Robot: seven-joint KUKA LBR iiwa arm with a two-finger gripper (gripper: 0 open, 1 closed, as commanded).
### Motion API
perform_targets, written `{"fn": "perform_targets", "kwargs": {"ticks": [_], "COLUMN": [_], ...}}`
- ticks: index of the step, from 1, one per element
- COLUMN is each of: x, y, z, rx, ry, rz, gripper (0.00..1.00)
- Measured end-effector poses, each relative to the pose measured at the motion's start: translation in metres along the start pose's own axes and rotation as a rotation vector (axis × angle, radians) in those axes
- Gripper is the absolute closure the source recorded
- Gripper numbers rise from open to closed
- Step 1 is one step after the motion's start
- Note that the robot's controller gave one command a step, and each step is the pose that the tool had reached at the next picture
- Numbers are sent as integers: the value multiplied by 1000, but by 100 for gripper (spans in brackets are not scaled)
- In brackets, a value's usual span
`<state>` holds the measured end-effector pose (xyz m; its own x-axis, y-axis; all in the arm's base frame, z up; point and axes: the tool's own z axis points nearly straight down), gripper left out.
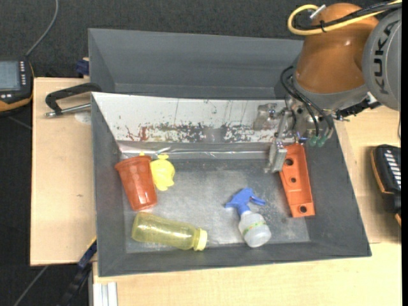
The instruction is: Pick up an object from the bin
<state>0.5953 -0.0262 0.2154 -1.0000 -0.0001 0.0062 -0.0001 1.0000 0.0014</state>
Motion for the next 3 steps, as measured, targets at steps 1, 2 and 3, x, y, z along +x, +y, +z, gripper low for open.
{"fn": "perform_targets", "kwargs": {"ticks": [1,2,3], "x": [-1,6,8], "y": [0,-5,-5], "z": [-5,51,109], "rx": [1,0,0], "ry": [-9,-9,-3], "rz": [-1,-94,-127], "gripper": [0,0,0]}}
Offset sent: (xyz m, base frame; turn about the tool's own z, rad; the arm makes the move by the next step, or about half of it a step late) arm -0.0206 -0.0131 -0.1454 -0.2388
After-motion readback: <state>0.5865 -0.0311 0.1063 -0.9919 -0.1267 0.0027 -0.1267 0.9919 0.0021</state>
